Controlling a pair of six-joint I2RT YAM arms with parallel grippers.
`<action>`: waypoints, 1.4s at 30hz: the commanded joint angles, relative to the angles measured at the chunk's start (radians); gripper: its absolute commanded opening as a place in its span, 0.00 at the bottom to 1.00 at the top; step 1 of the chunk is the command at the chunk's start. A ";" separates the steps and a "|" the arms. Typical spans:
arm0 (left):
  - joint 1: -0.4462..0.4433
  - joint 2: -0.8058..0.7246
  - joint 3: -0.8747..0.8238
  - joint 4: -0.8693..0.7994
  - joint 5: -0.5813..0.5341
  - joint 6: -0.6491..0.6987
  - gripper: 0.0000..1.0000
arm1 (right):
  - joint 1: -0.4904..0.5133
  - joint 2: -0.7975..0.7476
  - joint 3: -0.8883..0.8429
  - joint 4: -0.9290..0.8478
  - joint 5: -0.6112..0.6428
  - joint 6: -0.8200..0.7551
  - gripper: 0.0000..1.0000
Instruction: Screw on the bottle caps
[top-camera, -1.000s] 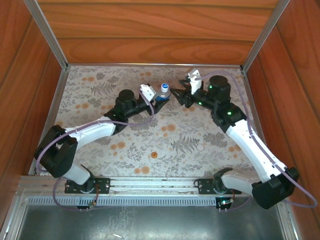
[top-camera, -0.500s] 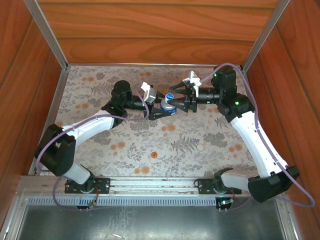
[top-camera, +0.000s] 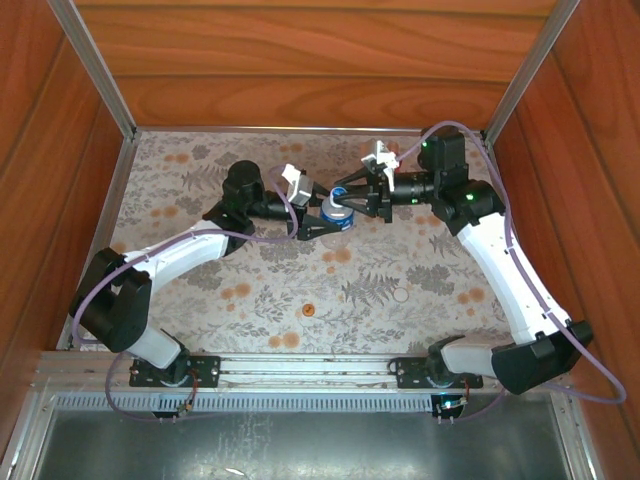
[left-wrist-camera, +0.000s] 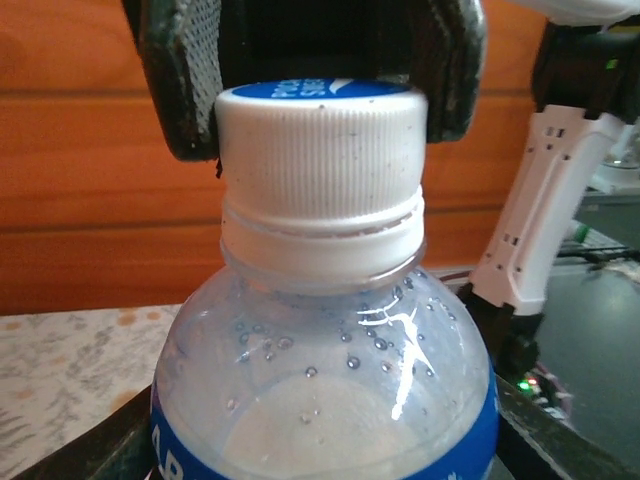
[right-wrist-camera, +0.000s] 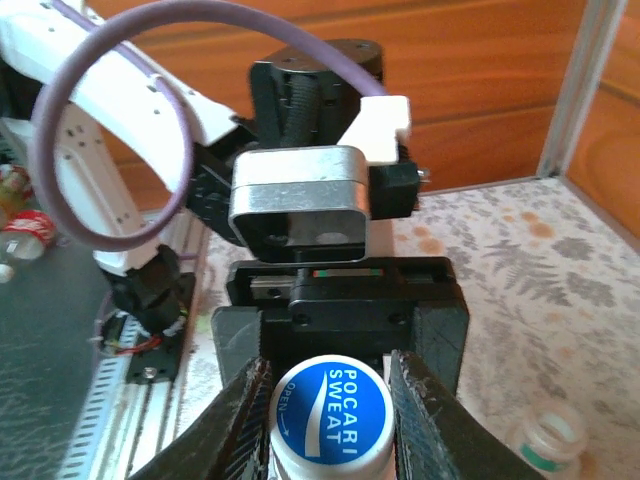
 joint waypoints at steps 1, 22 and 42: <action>-0.010 0.008 0.040 0.025 -0.242 0.047 0.52 | -0.003 -0.009 -0.031 0.074 0.161 0.089 0.20; -0.087 0.121 0.163 0.014 -0.743 0.120 0.50 | 0.091 -0.085 -0.216 0.391 0.941 0.247 0.32; 0.015 0.064 0.097 0.012 0.155 0.041 0.51 | -0.038 -0.147 -0.170 0.189 0.047 0.089 0.57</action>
